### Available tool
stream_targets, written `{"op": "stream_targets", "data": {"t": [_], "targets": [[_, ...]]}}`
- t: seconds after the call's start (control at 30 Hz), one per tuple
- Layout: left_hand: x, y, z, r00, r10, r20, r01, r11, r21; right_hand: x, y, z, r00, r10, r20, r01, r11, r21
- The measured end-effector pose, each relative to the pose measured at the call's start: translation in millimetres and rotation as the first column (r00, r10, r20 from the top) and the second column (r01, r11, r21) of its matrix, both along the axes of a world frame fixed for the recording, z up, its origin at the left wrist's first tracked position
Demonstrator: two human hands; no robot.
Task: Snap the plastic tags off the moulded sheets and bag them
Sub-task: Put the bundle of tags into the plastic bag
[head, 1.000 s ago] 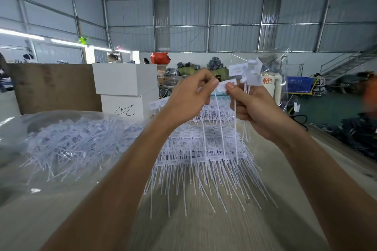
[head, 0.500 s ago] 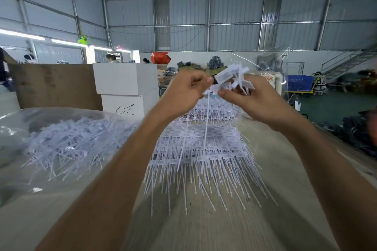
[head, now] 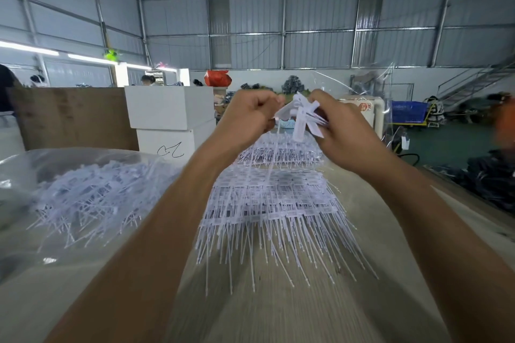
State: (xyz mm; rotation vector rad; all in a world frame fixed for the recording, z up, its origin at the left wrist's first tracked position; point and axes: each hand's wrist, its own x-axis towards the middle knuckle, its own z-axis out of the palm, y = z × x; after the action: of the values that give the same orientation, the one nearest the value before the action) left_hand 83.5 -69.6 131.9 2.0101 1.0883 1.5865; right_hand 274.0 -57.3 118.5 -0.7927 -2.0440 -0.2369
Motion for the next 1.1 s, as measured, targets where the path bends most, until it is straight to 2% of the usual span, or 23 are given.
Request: {"op": "stream_targets", "data": {"t": [0.23, 0.4, 0.63, 0.73, 0.8, 0.87, 0.93, 1.1], "targets": [[5.9, 1.3, -2.2, 0.969, 0.102, -0.224, -0.076, 0.99, 0.122, 2.1, -2.1, 3.1, 0.982, -0.006, -0.19, -0.021, 0.99, -0.137], [12.2, -3.7, -0.8, 0.905, 0.235, -0.353, -0.149, 0.956, 0.254, 4.4, -0.6, 1.7, 0.953, -0.071, -0.296, 0.005, 0.976, -0.218], [12.4, -2.6, 0.5, 0.85, 0.307, -0.428, -0.203, 0.941, 0.272, -2.7, 3.0, 1.8, 0.958, -0.163, -0.234, 0.142, 0.985, -0.102], [15.8, -9.1, 1.2, 0.857, 0.251, -0.45, -0.149, 0.957, 0.25, -3.2, 8.9, -5.7, 0.932, -0.31, -0.188, 0.32, 0.947, 0.025], [22.8, -17.7, 3.9, 0.881, 0.196, -0.43, -0.09, 0.963, 0.255, 7.7, 17.3, -8.5, 0.898, -0.363, -0.247, 0.36, 0.931, -0.059], [26.5, -22.8, 8.0, 0.896, 0.204, -0.396, -0.083, 0.95, 0.302, 20.4, 23.6, -10.5, 0.88, -0.276, -0.387, 0.199, 0.953, -0.228], [25.8, -24.1, 9.8, 0.902, 0.209, -0.377, -0.085, 0.944, 0.32, 25.9, 22.9, -9.5, 0.839, -0.204, -0.504, 0.045, 0.95, -0.31], [17.7, -11.1, 2.3, 0.854, 0.237, -0.463, -0.13, 0.959, 0.251, 12.3, 9.5, -4.2, 0.835, -0.034, -0.549, -0.16, 0.94, -0.301]]}}
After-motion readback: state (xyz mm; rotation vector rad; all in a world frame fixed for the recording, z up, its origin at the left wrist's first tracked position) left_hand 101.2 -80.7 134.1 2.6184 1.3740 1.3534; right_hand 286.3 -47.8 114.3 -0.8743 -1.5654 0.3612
